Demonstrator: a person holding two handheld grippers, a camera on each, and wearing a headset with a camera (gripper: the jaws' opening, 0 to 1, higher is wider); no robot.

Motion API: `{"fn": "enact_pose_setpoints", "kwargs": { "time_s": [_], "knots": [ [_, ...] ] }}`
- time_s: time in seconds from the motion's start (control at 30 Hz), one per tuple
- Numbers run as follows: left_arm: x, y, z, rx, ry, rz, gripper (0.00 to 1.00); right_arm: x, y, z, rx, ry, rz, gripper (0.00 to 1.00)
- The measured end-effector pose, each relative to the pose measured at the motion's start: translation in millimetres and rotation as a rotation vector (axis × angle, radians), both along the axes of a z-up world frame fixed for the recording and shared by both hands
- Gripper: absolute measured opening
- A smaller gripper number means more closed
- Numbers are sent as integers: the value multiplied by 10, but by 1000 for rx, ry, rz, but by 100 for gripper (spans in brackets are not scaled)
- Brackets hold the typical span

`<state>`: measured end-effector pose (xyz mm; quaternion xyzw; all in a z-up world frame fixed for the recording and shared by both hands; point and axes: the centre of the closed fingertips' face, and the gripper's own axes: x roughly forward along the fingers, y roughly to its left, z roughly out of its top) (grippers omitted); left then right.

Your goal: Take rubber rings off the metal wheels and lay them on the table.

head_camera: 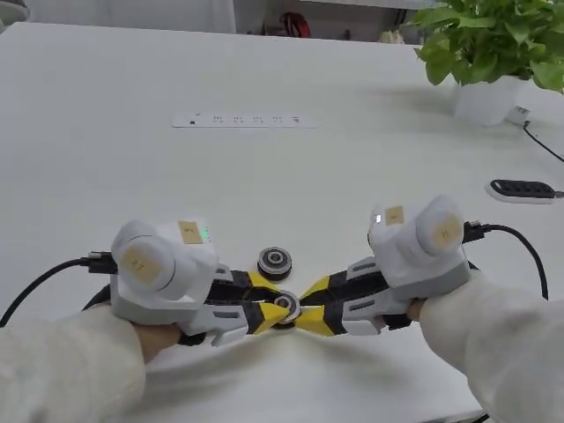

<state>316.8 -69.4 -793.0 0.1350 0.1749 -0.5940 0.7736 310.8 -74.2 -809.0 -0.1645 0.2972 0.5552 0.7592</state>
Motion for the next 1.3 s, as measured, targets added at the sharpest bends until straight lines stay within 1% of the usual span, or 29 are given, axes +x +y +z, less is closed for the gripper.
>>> {"fn": "enact_pose_setpoints", "kwargs": {
  "time_s": [0.27, 0.37, 0.43, 0.47, 0.57, 0.63, 0.67, 0.77, 0.83, 0.87, 0.9, 0.97, 1.0, 1.07, 1.17, 1.3],
  "knots": [
    [-5, 2, 0, 3, -4, 2, 14, 15, -16, -10, -12, -2, -5, 2],
    [-11, 2, -2, 3, -4, 1, 14, 40, -25, -23, -25, 5, -24, 0],
    [-16, -1, -3, 2, -5, 3, 14, 45, -27, -41, -29, 42, -59, 0],
    [-14, 1, -2, 3, -6, 5, 14, 53, -22, -34, -27, 45, -62, 0],
    [-17, 3, 0, -1, -9, 10, 14, 64, -32, -34, -27, 78, -93, 0],
    [-19, 3, -1, -5, -9, 12, 14, 54, -40, -41, -14, 131, -138, 0],
    [-21, 3, -1, -5, -9, 13, 14, 59, -43, -39, -8, 148, -151, 0],
    [-31, 5, -1, -2, -11, 9, 14, 65, -54, -40, 5, 169, -162, 0],
    [-35, 5, -1, -2, -11, 7, 14, 51, -52, -41, 13, 206, -187, 0],
    [-39, 5, -1, -1, -12, 4, 14, 40, -53, -42, 23, 258, -226, 0],
    [-43, 4, -1, -1, -12, 1, 14, 37, -58, -43, 29, 286, -249, 0],
    [-57, 5, 2, 1, -16, -2, 14, 51, -69, -34, 43, 280, -245, 0],
    [-59, 6, 2, 3, -17, -3, 14, 41, -69, -32, 52, 297, -256, 0],
    [-65, 4, 2, 6, -23, -7, 14, 46, -73, -24, 54, 310, -268, 0],
    [-66, 5, 3, 7, -26, -7, 14, 71, -76, 16, 63, 302, -281, 0],
    [-69, 5, 7, 5, -27, -6, 14, 70, -74, 34, 72, 313, -291, 0]
  ]
}}
